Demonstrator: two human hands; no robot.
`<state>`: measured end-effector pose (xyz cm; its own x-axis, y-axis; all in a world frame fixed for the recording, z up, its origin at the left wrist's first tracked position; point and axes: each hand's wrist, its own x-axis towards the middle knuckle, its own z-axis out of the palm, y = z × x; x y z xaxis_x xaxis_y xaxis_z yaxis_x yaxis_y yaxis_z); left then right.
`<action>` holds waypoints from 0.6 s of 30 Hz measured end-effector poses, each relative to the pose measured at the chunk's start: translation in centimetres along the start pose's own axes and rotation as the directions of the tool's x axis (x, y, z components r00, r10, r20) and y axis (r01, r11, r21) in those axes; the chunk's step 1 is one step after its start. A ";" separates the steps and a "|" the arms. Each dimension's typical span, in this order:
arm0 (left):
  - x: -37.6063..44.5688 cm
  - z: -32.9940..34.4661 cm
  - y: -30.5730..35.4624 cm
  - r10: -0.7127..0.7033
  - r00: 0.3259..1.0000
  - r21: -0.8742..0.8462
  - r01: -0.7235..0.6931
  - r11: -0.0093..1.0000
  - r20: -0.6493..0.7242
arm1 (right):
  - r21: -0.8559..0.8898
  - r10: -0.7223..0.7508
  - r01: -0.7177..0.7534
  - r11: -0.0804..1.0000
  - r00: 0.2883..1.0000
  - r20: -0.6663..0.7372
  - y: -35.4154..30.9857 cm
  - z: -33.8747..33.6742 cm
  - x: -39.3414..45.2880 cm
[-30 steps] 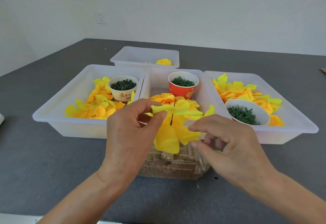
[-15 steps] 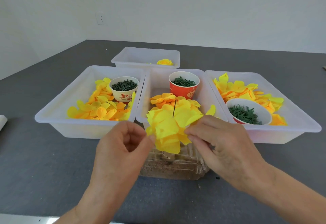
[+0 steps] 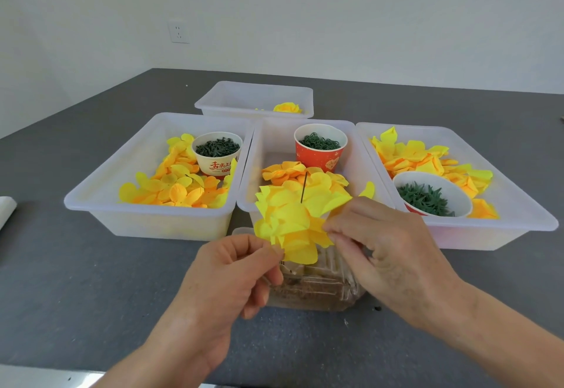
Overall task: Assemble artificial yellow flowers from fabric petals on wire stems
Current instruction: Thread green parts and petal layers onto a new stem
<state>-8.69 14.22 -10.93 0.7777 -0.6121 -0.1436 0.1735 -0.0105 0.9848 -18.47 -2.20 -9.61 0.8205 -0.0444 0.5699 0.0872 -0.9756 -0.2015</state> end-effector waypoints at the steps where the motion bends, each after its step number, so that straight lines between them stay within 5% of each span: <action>1: 0.1 0.0 0.0 0.005 1.000 0.002 -0.005 1.000 -0.007 | 0.000 -0.001 0.001 1.000 1.000 0.002 0.0 0.1 0.0; 18: 0.9 -0.3 -0.3 0.005 0.999 -0.013 -0.006 1.000 -0.035 | -0.232 -0.152 0.133 0.963 0.987 -0.062 1.0 1.2 0.4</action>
<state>-7.87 13.93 -11.35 0.7994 -0.5839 -0.1419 0.1773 0.0036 0.9842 -17.43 -2.99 -10.55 0.7611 0.0907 0.6422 0.0620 -0.9958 0.0671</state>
